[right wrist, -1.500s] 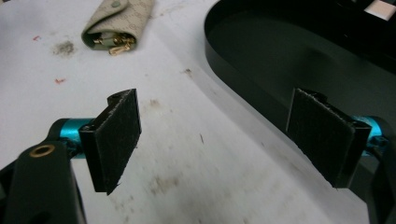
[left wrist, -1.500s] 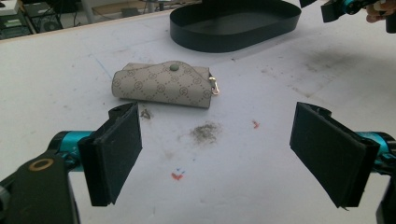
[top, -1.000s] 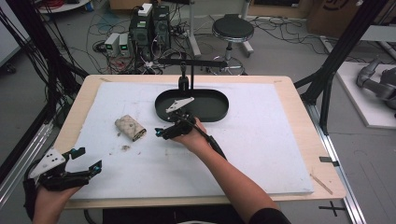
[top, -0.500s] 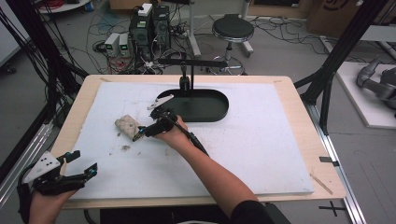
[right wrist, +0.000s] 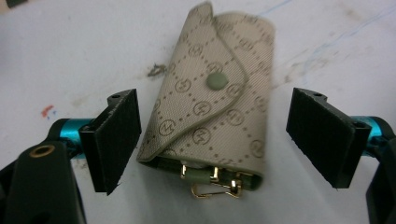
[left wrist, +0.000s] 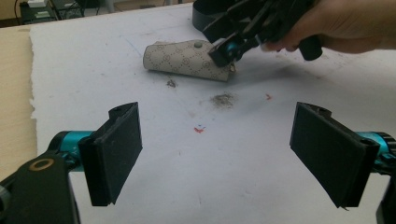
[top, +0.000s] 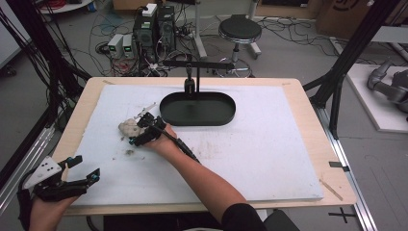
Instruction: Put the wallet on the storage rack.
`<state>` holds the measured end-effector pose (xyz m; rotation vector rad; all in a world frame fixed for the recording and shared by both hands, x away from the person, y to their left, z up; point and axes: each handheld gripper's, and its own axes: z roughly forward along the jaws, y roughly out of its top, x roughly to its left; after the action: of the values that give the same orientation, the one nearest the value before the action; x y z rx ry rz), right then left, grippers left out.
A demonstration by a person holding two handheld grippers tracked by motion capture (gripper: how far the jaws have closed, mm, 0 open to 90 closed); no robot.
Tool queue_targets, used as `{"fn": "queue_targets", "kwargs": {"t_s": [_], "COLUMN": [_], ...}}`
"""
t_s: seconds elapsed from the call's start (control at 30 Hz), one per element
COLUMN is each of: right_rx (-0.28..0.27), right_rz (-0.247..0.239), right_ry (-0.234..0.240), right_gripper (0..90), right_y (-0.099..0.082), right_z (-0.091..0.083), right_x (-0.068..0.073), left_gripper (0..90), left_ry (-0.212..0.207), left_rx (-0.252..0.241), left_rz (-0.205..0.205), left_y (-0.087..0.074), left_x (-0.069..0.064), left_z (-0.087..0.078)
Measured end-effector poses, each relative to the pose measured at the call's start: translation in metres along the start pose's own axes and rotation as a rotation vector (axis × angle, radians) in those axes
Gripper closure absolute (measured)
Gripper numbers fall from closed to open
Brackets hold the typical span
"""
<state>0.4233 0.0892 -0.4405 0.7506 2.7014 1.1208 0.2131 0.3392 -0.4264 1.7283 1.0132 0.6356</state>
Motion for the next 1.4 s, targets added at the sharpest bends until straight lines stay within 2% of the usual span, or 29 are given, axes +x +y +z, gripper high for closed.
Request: {"fn": "queue_targets", "kwargs": {"t_s": [0.07, 0.13, 0.17, 0.23, 0.33, 0.43, 0.53, 0.67, 0.8, 0.83, 0.87, 1.03, 1.27, 1.4], "right_rx": [0.042, 0.051, 0.049, 0.050, 0.049, 0.056, 0.061, 0.036, 0.004, -0.010, -0.010, -0.027, -0.039, -0.040], "right_rz": [-0.017, -0.058, -0.057, -0.054, -0.050, -0.094, -0.105, -0.116, -0.133, -0.135, -0.135, -0.144, -0.132, -0.142], "right_ry": [-0.009, -0.050, -0.058, -0.064, -0.040, -0.045, -0.032, -0.013, 0.007, 0.012, 0.012, -0.001, -0.038, -0.060], "right_gripper": [17.7, 18.6, 20.9, 31.9, 35.0, 36.1, 36.5, 36.5, 36.5, 36.5, 36.5, 36.5, 36.4, 36.4], "right_y": [-0.003, -0.003, -0.003, -0.002, -0.002, -0.002, -0.002, -0.001, 0.000, 0.000, 0.000, -0.005, -0.016, -0.022], "right_z": [0.008, 0.009, 0.009, 0.006, 0.003, 0.001, -0.004, -0.018, -0.037, -0.046, -0.046, -0.066, -0.092, -0.107], "right_x": [0.002, 0.008, 0.009, 0.007, 0.002, 0.002, 0.003, 0.002, -0.001, -0.003, -0.003, -0.014, -0.031, -0.040], "left_gripper": [16.8, 16.8, 16.8, 16.8, 16.8, 16.8, 16.8, 16.8, 16.8, 16.8, 16.8, 16.8, 16.8, 16.8], "left_ry": [-0.002, -0.005, -0.005, -0.004, -0.007, -0.003, 0.000, -0.004, -0.007, -0.007, -0.006, -0.026, -0.060, -0.082], "left_rx": [0.001, 0.004, 0.006, 0.005, 0.000, -0.005, -0.006, -0.002, 0.002, 0.000, 0.001, 0.001, 0.014, 0.015], "left_rz": [-0.001, 0.001, 0.001, 0.002, 0.002, -0.007, -0.013, -0.015, -0.012, -0.012, -0.011, -0.006, 0.003, 0.014], "left_y": [0.000, -0.001, -0.001, 0.000, 0.001, 0.000, -0.001, -0.001, 0.000, 0.000, 0.001, 0.003, 0.008, 0.014], "left_x": [0.000, 0.000, 0.000, 0.000, 0.000, 0.002, 0.003, 0.003, 0.003, 0.003, 0.003, 0.002, 0.000, -0.001], "left_z": [0.001, 0.001, 0.001, 0.001, 0.001, -0.001, -0.001, 0.001, 0.002, 0.002, 0.003, 0.010, 0.028, 0.039]}}
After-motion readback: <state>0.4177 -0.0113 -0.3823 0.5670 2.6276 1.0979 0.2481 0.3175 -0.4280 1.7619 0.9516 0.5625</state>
